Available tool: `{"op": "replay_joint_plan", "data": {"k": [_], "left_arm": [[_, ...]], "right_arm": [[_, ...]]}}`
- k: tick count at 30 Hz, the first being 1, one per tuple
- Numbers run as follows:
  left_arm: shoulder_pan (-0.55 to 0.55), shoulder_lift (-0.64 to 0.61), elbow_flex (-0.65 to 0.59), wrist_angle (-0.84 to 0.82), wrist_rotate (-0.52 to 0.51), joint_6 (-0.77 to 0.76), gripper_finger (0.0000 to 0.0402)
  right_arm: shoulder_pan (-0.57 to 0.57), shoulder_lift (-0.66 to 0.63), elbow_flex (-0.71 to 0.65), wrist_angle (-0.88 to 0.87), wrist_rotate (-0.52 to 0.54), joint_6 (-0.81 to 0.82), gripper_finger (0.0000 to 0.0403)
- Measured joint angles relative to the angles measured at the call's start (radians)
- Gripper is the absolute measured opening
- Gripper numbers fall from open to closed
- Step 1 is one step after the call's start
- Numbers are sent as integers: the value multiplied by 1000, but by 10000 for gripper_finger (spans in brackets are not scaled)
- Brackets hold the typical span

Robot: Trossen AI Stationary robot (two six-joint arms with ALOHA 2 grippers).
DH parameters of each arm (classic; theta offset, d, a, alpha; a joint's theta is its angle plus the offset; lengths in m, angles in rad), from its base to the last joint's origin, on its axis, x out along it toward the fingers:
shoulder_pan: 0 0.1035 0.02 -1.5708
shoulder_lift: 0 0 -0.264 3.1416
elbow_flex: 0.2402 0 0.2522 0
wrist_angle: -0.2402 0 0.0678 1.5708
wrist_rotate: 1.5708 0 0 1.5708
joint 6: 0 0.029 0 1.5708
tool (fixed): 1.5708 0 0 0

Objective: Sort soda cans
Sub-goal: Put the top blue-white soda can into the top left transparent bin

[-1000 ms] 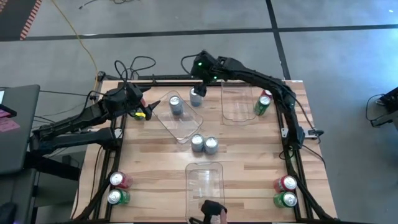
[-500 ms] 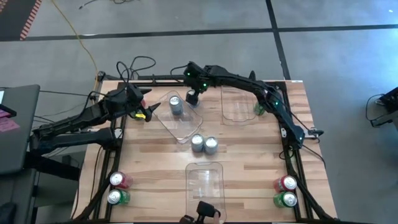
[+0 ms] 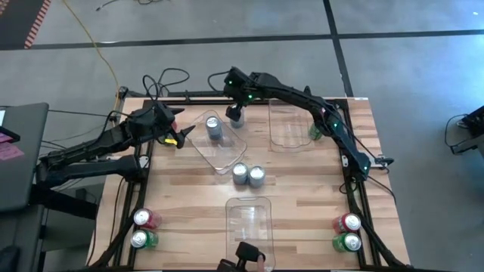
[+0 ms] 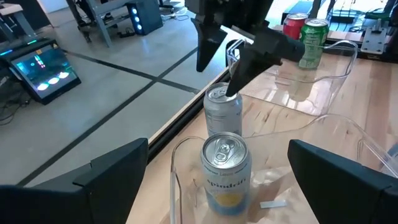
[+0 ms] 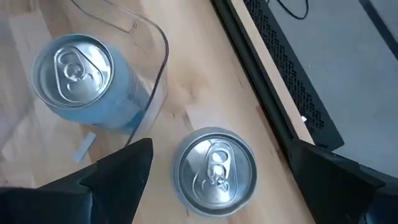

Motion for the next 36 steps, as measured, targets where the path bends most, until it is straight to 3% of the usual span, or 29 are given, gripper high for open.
{"op": "replay_joint_plan", "data": {"k": [26,36], "left_arm": [[0,0,0,0,0,13,382],[0,0,0,1,-9,22,382]], "right_arm": [[-5,100,0,-71,-10,22,390],[-4,90,1,-82,-8,23,265]]}}
